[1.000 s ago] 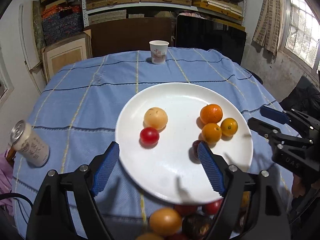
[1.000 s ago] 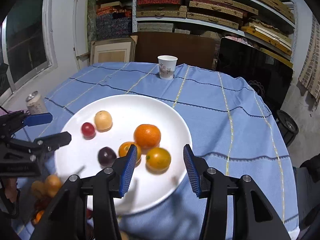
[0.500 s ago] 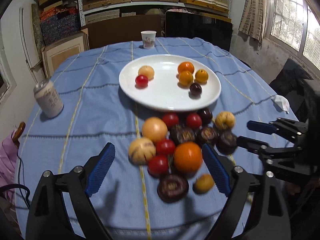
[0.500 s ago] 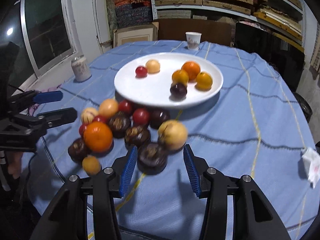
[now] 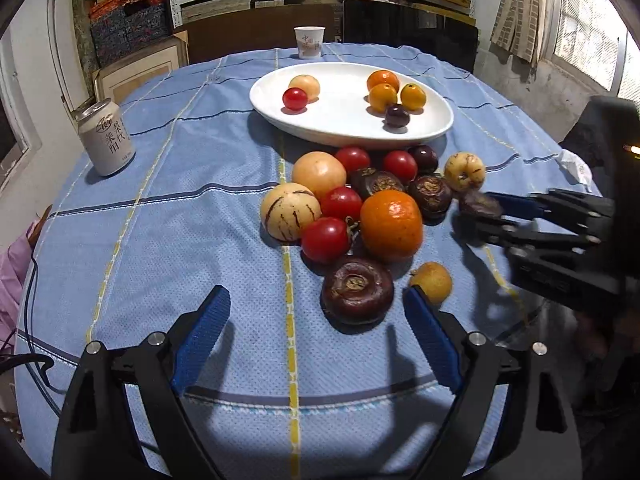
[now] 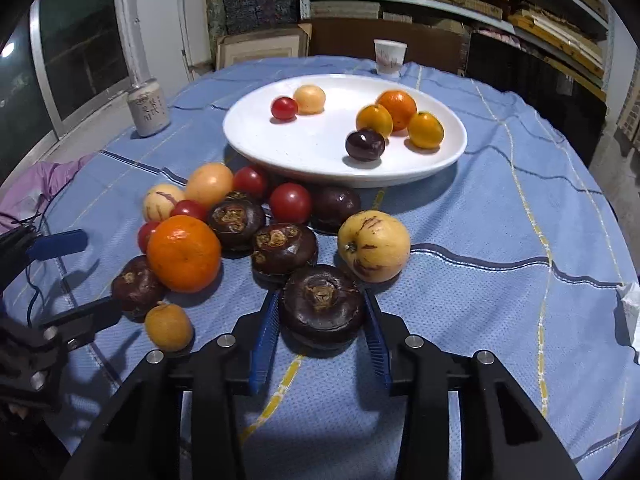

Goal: Organize fruits
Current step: 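Grasp a dark purple fruit with the right tool while the left tool grasps another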

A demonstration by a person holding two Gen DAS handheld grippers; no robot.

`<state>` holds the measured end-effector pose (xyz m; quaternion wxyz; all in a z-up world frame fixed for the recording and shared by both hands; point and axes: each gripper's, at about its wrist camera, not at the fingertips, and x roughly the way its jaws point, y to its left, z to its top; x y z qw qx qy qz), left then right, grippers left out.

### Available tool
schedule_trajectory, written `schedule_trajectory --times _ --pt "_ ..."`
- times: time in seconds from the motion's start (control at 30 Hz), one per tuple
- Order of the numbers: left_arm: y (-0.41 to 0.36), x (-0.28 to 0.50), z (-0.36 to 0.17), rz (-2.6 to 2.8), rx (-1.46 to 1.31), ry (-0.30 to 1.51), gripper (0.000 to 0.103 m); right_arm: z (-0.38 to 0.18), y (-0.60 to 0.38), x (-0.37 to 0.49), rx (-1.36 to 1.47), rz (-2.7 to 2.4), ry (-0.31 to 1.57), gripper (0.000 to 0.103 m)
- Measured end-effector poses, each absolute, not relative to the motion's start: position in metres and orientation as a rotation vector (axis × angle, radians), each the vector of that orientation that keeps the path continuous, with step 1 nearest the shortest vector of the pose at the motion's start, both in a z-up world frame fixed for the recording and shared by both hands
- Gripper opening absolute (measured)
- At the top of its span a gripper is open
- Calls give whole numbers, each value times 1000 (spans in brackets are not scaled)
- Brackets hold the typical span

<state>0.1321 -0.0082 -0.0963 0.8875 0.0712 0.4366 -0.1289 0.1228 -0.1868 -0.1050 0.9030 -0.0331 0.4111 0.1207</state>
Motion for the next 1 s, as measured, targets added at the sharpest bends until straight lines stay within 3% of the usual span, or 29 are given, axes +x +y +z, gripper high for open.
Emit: schedule_trajectory --times 0.67,0.73,0.83,0.87,1.0 --pt "-22 151 -112 -231 170 946 85 -93 -206 105 14 283 731 41" --pt "-23 153 -115 -251 166 959 76 -93 -206 105 15 287 733 41" --pt "-27 149 -113 -279 175 936 46 -94 -208 106 27 287 736 41" --pt "-28 148 -112 -277 183 931 42 -94 -207 106 27 285 737 41" --pt "-26 145 -111 -284 159 932 41 -94 -208 106 31 283 737 41"
